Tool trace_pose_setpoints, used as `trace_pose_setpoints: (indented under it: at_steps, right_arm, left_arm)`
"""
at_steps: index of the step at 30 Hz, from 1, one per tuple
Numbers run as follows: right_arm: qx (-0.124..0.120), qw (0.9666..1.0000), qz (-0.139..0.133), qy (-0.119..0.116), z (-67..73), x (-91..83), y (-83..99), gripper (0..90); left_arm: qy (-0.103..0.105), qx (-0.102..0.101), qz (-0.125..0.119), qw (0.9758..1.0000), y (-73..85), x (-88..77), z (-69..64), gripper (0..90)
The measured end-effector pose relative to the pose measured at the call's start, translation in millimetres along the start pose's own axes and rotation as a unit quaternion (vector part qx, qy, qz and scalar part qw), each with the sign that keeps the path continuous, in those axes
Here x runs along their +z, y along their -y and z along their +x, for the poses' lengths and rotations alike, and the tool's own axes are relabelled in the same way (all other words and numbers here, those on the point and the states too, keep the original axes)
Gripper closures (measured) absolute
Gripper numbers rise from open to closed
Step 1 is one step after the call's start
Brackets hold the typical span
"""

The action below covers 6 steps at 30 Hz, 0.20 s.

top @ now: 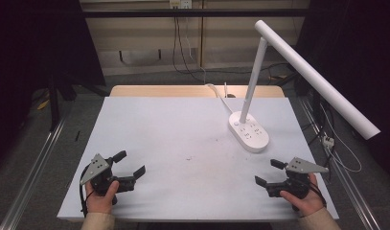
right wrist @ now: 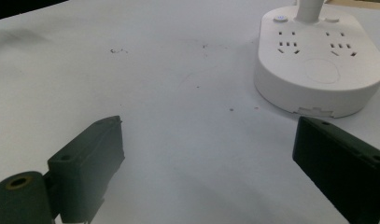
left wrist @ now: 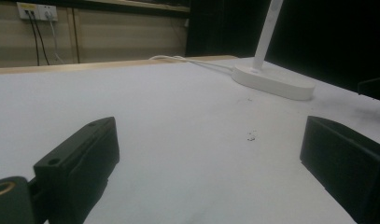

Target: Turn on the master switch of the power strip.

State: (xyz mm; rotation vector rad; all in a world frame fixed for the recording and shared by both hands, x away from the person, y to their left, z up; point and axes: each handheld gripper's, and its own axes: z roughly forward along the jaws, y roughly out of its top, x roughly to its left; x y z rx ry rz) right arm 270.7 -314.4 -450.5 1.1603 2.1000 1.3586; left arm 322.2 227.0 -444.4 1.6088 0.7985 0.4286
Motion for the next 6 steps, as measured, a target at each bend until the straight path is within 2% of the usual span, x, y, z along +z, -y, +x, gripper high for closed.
trace_pose_setpoints:
  at_steps: [6]
  right_arm:
    - [-0.004, 1.0000, -0.001, -0.003, 1.0, 0.8, -0.1, 8.5]
  left_arm:
    - [-0.002, 0.000, 0.001, 1.0000, -0.5, -0.5, 0.8, 4.2]
